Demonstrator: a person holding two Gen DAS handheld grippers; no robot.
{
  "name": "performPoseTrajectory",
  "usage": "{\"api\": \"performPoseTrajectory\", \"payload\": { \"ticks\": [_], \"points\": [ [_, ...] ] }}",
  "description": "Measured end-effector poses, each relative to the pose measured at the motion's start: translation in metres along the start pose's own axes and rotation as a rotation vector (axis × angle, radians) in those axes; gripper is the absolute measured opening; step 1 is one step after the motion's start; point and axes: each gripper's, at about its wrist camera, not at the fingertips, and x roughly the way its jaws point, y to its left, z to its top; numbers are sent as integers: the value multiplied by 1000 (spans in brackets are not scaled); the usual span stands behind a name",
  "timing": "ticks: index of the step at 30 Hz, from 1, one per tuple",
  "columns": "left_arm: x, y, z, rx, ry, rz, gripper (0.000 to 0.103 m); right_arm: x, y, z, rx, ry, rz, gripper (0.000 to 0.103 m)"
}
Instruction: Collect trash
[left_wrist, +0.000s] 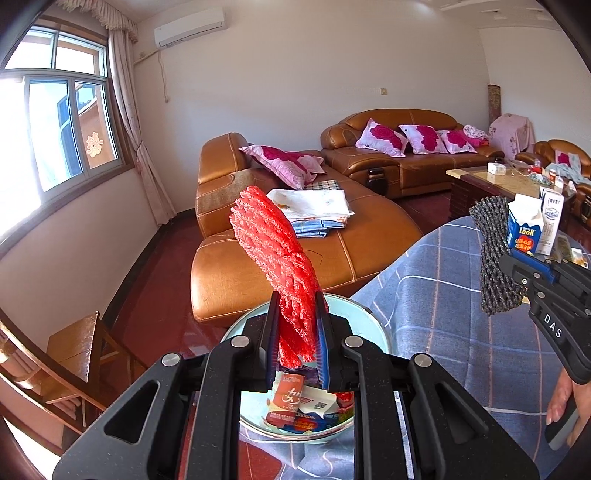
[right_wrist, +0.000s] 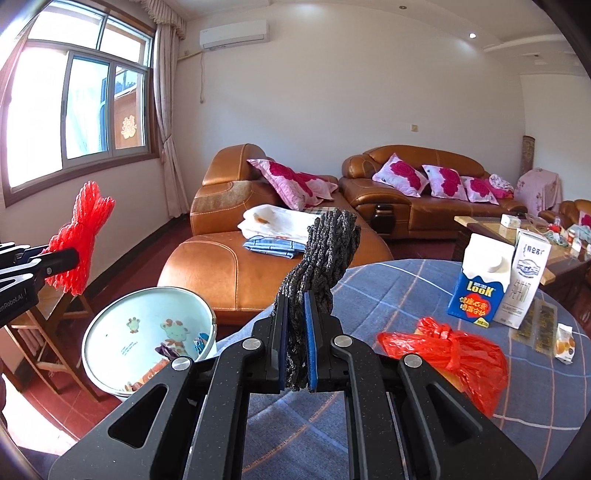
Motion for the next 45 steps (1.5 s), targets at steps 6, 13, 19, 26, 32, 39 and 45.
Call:
{"api": "performPoseTrajectory", "payload": {
  "ticks": [6, 13, 19, 26, 32, 39, 45],
  "points": [
    [1, 10, 1, -1, 7, 37, 16, 13, 11, 3, -21, 16, 47, 9],
    [5, 24, 3, -7, 24, 83, 16, 24, 25, 8, -41, 24, 94, 10],
    [7, 33, 3, -16, 36, 105, 17, 28, 39, 13, -71, 22, 134, 10],
    [12, 37, 5, -12, 49, 131, 17, 34, 51, 16, -94, 26, 170, 10],
    [16, 44, 5, -17, 64, 155, 17, 41, 63, 16, -118, 31, 206, 10],
    [21, 51, 6, -23, 72, 172, 17, 46, 76, 17, -142, 35, 242, 10],
    [25, 57, 4, -29, 75, 198, 17, 51, 83, 19, -154, 40, 258, 10]
  ]
}}
